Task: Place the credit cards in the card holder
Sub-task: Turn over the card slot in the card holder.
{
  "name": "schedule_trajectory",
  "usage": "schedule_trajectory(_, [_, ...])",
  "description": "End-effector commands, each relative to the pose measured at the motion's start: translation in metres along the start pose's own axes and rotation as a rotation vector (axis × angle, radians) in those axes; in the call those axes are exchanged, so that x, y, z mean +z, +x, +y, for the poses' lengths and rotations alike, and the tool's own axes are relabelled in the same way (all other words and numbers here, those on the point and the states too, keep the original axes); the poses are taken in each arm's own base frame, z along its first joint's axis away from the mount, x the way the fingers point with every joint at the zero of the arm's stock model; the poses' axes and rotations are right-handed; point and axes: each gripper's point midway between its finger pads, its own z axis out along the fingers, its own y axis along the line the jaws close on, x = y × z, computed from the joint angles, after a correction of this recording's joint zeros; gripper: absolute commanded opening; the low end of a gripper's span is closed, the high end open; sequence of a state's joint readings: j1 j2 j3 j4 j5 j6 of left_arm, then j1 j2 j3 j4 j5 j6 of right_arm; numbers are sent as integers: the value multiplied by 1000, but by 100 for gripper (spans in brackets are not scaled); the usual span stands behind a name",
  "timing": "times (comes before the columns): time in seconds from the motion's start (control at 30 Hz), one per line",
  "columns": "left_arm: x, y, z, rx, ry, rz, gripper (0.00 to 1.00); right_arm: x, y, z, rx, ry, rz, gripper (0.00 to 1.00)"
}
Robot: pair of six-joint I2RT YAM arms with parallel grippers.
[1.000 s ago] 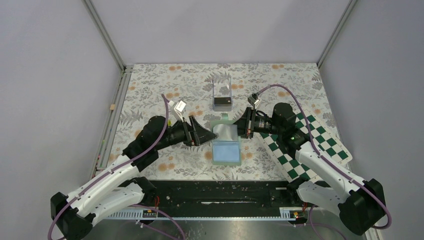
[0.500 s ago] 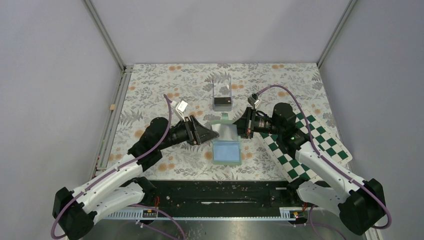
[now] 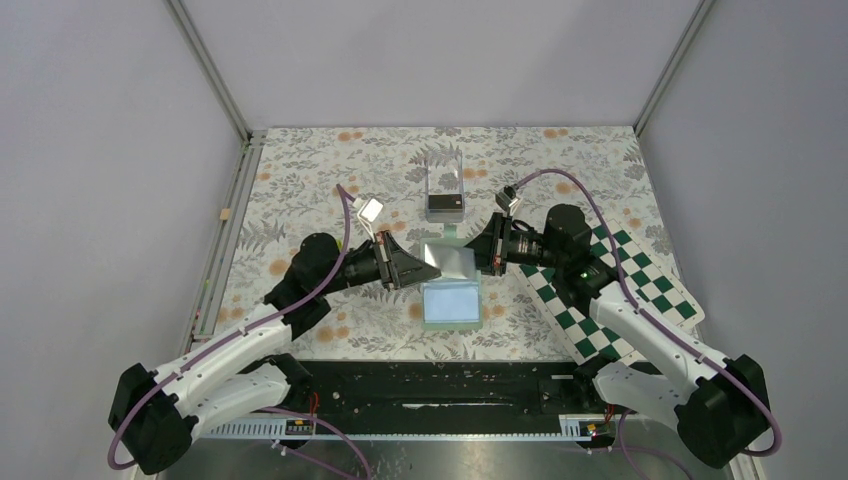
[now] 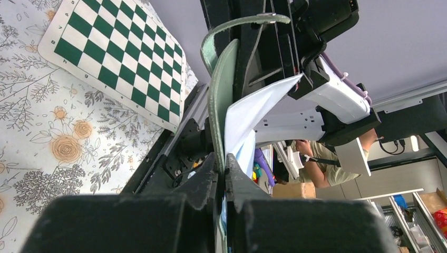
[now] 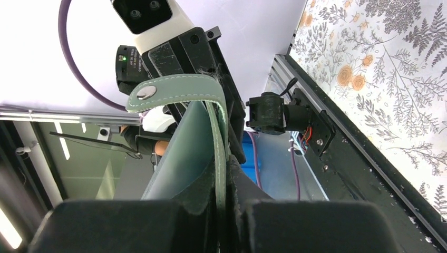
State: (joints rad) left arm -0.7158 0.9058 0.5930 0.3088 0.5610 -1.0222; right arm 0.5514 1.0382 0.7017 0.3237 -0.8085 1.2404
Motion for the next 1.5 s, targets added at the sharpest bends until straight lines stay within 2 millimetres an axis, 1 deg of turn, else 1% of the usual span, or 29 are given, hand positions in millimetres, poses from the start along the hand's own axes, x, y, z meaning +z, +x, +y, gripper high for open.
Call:
schedule_trajectory(0.0, [0, -6, -11, 31, 43, -22, 0, -6, 4, 12, -112, -21, 14, 15])
schedule_trajectory(0.07, [-1, -8, -9, 33, 26, -34, 0, -11, 4, 7, -149, 11, 4, 32])
schedule_trajectory(0.17, [-5, -13, -6, 38, -18, -65, 0, -26, -1, -8, -197, 97, -45, 58])
schedule_trajectory(0.23, [-9, -15, 1, 38, -70, -82, 0, -38, -3, -19, -213, 155, -81, 68])
schedule_trajectory(0.3, [-11, -16, 3, 41, -96, -85, 0, -49, -1, -24, -252, 183, -92, 76])
schedule_trajectory(0.37, [-12, -16, 0, 37, -91, -88, 0, -57, 6, -28, -272, 207, -82, 82])
schedule_trajectory(0.47, [-11, -16, -6, 32, -66, -77, 0, -61, 16, -28, -306, 186, -58, 87])
schedule_trajectory(0.57, [-8, -16, -14, 23, -26, -58, 0, -60, 20, -20, -327, 124, -45, 88])
schedule_trajectory(0.63, [-6, -16, -22, 20, 11, -45, 0, -58, 20, -15, -326, 85, -43, 88])
schedule_trajectory(0.7, [-3, -15, -29, 17, 43, -24, 0, -54, 17, -15, -307, 69, -41, 88])
schedule_trajectory(0.8, [-1, -14, -37, 9, 77, 4, 0, -46, 14, -11, -277, 36, -14, 83])
schedule_trajectory(0.9, [-1, -13, -38, 5, 83, 18, 0, -38, 12, -3, -276, 3, 3, 76])
schedule_trajectory(0.97, [-1, -12, -37, 4, 77, 17, 0, -33, 12, 3, -283, -8, 22, 66])
schedule_trajectory(1.0, [-1, -12, -36, 2, 74, 16, 0, -29, 12, 3, -278, -8, 36, 58])
schedule_trajectory(1.03, [-2, -11, -35, -1, 73, 17, 0, -26, 14, 7, -281, -17, 53, 53])
schedule_trajectory(1.13, [-2, -10, -33, -3, 65, 22, 0, -19, 18, 10, -271, -38, 91, 13])
schedule_trajectory(1.17, [-2, -9, -32, -4, 56, 24, 4, -18, 18, 10, -266, -43, 94, 1])
schedule_trajectory(1.23, [-4, -8, -24, 1, 10, 26, 17, -18, 18, 8, -261, -41, 86, 0])
schedule_trajectory(1.33, [-11, -8, -8, 24, -103, 12, 45, -21, 17, 6, -276, -15, 65, 0])
schedule_trajectory(1.4, [-19, -7, 0, 47, -163, 5, 56, -24, 17, 6, -298, 2, 48, 0])
schedule_trajectory(1.47, [-27, -5, 7, 67, -211, 3, 63, -26, 17, 7, -313, 10, 34, 0])
